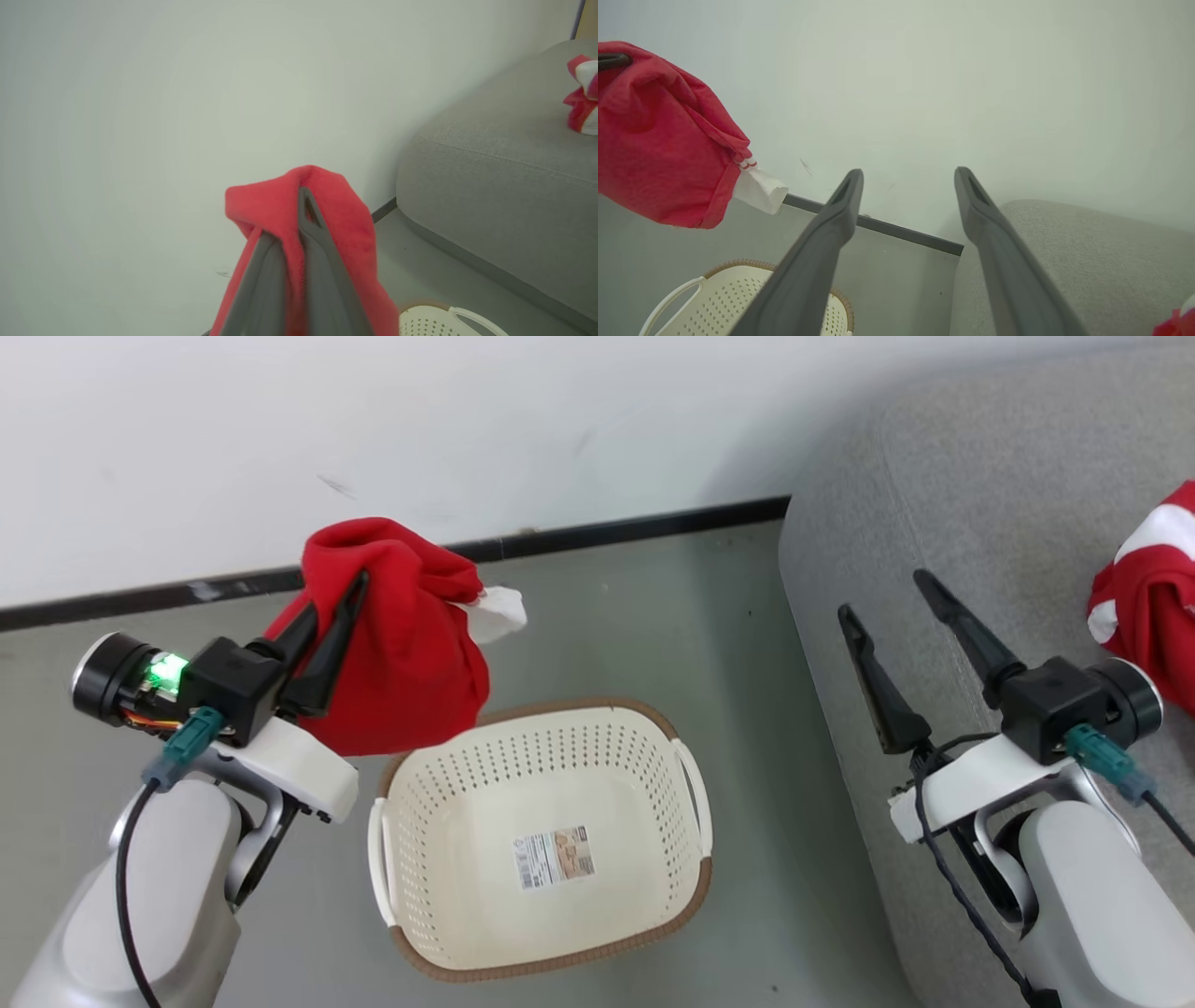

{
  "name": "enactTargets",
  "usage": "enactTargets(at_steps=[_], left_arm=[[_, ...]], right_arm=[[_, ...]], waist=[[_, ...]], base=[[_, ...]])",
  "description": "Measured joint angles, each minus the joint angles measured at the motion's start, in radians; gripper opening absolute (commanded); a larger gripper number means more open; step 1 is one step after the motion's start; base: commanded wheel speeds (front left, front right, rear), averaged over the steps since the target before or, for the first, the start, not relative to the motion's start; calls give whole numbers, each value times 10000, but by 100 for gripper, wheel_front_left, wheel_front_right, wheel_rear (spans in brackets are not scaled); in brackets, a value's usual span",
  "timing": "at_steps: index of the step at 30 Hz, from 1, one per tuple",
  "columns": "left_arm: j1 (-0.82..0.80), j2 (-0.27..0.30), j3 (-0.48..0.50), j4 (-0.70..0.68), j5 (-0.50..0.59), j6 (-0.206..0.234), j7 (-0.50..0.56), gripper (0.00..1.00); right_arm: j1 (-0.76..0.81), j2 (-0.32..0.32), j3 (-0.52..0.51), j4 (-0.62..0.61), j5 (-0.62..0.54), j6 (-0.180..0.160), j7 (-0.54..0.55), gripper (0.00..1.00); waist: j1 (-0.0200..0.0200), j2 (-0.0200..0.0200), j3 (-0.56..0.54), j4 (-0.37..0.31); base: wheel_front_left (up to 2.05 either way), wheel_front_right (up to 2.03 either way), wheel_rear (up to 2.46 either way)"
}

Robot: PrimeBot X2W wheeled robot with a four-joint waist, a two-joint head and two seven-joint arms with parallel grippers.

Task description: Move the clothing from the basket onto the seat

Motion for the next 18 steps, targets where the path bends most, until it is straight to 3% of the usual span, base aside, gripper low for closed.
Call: enactTargets(at_steps=[18], left_arm=[[453,-119,-1549,-1582,-12,-382,966,0]], right_arm=[[4,-1285,2383,991,337,0,0,100]], waist=[[0,0,-1717,641]], base=[[0,0,0]])
